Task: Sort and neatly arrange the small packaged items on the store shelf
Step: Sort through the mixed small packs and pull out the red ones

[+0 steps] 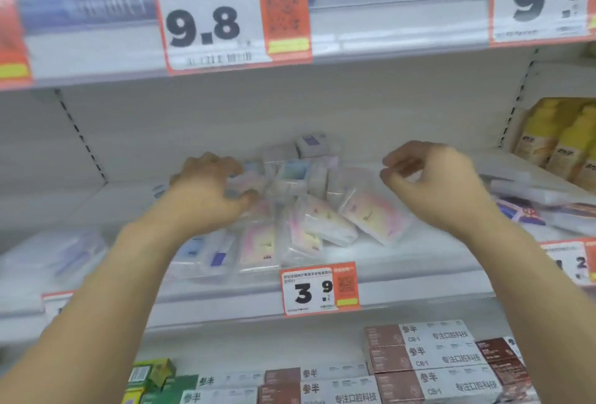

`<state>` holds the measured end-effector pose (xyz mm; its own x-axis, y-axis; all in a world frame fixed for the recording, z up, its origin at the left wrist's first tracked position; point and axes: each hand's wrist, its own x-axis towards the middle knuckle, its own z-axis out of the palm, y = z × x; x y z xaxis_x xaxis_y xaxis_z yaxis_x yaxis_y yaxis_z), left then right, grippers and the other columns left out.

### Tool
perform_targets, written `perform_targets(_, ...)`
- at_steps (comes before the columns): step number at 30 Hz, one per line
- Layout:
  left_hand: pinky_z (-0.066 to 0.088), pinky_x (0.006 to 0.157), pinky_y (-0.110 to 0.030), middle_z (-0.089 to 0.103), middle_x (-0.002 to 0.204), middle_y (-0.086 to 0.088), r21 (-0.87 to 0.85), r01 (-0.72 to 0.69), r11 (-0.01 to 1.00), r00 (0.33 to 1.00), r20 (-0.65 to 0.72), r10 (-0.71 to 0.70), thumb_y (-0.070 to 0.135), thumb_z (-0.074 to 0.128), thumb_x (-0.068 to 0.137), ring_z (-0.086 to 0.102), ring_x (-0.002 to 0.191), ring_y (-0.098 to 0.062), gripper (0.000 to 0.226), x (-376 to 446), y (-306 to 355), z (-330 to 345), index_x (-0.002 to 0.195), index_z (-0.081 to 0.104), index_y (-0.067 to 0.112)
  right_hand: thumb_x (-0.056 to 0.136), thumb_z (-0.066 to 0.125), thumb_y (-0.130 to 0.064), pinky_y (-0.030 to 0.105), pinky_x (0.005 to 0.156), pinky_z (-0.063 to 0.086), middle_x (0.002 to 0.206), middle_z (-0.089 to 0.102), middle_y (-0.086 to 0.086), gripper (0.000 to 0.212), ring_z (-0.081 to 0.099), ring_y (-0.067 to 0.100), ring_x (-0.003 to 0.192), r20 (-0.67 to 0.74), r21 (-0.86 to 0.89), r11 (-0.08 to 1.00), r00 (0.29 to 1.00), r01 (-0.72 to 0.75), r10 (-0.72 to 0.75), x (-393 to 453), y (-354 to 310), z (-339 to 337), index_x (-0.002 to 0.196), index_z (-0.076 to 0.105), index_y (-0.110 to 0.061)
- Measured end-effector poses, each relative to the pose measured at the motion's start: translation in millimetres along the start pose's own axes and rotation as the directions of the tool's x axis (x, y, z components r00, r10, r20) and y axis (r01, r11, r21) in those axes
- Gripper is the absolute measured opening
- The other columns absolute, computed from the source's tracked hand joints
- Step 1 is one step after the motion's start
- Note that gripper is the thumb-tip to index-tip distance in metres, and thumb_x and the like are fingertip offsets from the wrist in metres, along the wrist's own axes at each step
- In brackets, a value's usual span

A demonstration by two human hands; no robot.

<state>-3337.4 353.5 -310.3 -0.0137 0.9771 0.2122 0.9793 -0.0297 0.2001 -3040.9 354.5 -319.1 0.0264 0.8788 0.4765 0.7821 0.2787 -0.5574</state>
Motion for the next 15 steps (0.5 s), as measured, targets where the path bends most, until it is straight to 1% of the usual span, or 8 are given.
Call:
perform_targets(1,0.037,0.106,-0.042,0.049,0.133,-0.004,0.017,0.045,0.999,0.997,0.063,-0.046,0.072,0.042,0.06,0.04,0.127,-0.03,0.079,0,-16,-3,0.128,0.053,0.033,0.084,0.069,-0.022,0.003,0.068,0.04,0.09,0.071,-0.007,0.014,0.066,0.011,0.088,0.071,0.033,0.998,0.996,0.053,-0.056,0,-14,8,0.096,0.074,-0.021)
perform_targets(3,0.032,0.11,-0.041,0.042,0.142,-0.002,-0.017,0.097,0.995,0.986,0.136,-0.094,0.079,0.046,0.054,0.032,0.134,-0.027,0.089,-2,-44,-6,0.133,0.048,0.037,0.084,0.07,-0.026,0.001,0.073,0.038,0.098,0.065,-0.008,0.021,0.062,0.009,0.095,0.152,0.066,0.986,0.975,0.155,-0.163,-1,-39,27,0.104,0.073,-0.022)
perform_targets(4,0.031,0.111,-0.039,0.038,0.145,0.0,-0.063,0.104,0.993,0.983,0.157,-0.094,0.082,0.048,0.052,0.03,0.136,-0.025,0.092,-4,-51,-4,0.134,0.047,0.039,0.084,0.07,-0.028,0.005,0.083,0.04,0.105,0.063,-0.005,0.026,0.059,0.011,0.102,0.168,0.055,0.979,0.964,0.198,-0.205,-1,-46,35,0.109,0.071,-0.022)
perform_targets(6,0.031,0.11,-0.036,0.037,0.146,0.005,-0.14,0.086,0.986,0.981,0.185,-0.059,0.085,0.052,0.053,0.032,0.136,-0.019,0.091,-9,-65,-2,0.133,0.047,0.041,0.083,0.069,-0.034,0.029,0.102,0.042,0.122,0.059,0.003,0.039,0.053,0.021,0.119,0.228,0.0,0.965,0.94,0.262,-0.255,0,-61,55,0.121,0.065,-0.025)
perform_targets(7,0.032,0.11,-0.034,0.036,0.146,0.008,-0.166,0.062,0.984,0.981,0.19,-0.03,0.083,0.057,0.056,0.034,0.135,-0.016,0.087,-12,-70,-1,0.132,0.048,0.04,0.083,0.069,-0.037,0.036,0.105,0.04,0.128,0.056,0.006,0.045,0.049,0.023,0.124,0.274,-0.019,0.962,0.927,0.272,-0.256,-1,-68,64,0.126,0.062,-0.026)
perform_targets(10,0.038,0.099,-0.026,0.038,0.14,0.012,-0.257,0.012,0.966,0.983,0.181,0.036,0.066,0.076,0.062,0.042,0.124,-0.009,0.071,-14,-84,-4,0.124,0.051,0.042,0.082,0.071,-0.038,0.03,0.104,0.039,0.129,0.056,0.004,0.052,0.051,0.02,0.123,0.349,0.042,0.948,0.885,0.314,-0.309,-1,-88,90,0.131,0.057,-0.026)
perform_targets(12,0.044,0.089,-0.023,0.05,0.127,0.011,-0.351,0.006,0.936,0.99,0.137,0.045,0.055,0.083,0.061,0.052,0.11,-0.008,0.076,-11,-95,-11,0.128,0.047,0.044,0.08,0.073,-0.036,0.03,0.102,0.043,0.125,0.061,0.0,0.052,0.056,0.015,0.116,0.335,0.168,0.931,0.869,0.326,-0.364,-1,-105,106,0.129,0.059,-0.025)
perform_targets(15,0.048,0.082,-0.023,0.061,0.109,0.008,-0.433,0.052,0.9,0.998,0.051,-0.033,0.029,0.078,0.077,0.062,0.098,-0.014,0.066,-4,-114,-16,0.133,0.044,0.039,0.078,0.074,-0.042,0.023,0.106,0.038,0.14,0.052,-0.007,0.069,0.046,0.01,0.129,0.382,0.281,0.895,0.815,0.347,-0.436,-2,-125,133,0.14,0.047,-0.031)
